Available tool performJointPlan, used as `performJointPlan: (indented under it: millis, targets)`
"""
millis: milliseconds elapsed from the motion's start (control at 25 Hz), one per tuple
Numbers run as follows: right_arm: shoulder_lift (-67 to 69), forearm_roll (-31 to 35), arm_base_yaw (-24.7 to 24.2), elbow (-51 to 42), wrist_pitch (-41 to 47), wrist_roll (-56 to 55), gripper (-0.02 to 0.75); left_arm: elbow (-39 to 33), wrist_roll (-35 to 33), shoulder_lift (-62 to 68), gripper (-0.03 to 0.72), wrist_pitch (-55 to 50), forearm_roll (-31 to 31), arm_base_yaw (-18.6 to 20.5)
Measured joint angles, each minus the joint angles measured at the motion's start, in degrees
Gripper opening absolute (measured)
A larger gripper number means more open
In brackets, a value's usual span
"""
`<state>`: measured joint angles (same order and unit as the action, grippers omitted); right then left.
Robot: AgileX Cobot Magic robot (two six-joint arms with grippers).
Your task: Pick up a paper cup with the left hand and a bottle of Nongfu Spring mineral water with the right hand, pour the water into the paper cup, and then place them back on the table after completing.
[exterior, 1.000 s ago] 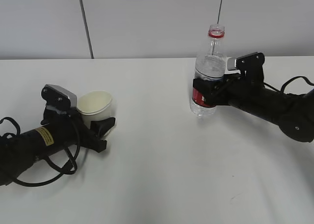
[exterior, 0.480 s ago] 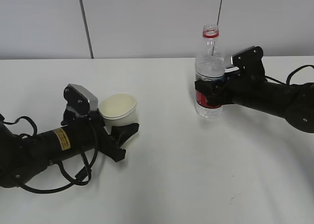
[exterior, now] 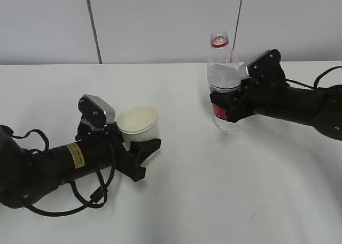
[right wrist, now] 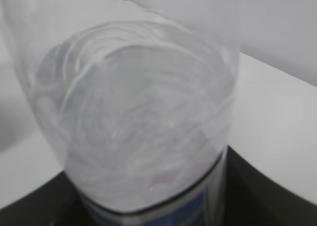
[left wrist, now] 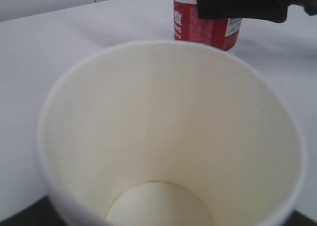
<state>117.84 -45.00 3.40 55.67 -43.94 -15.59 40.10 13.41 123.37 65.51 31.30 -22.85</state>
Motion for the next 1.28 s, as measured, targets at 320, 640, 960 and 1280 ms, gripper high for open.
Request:
performJointPlan:
  millis: [320, 640, 960, 1280]
  targets:
    - [-1.9, -3.6, 0.0, 1.6, 3.1, 0.9, 0.426, 1.7, 0.4, 0.0, 0.395, 0.0, 0.1, -3.0]
    - [-2.4, -11.7, 0.0, 4.3, 3.4, 1.4, 0.425, 4.6, 2.4, 0.0, 0.395, 0.0, 0.7, -3.8]
    - [-2.4, -15.3, 0.0, 7.5, 6.2, 6.5, 0.424, 7.2, 2.8, 0.0, 0.394, 0.0, 1.5, -5.9]
    - [-2.4, -15.9, 0.0, 9.4, 6.6, 13.7, 0.424, 8.7, 2.9, 0.0, 0.393, -0.1, 1.7, -6.6]
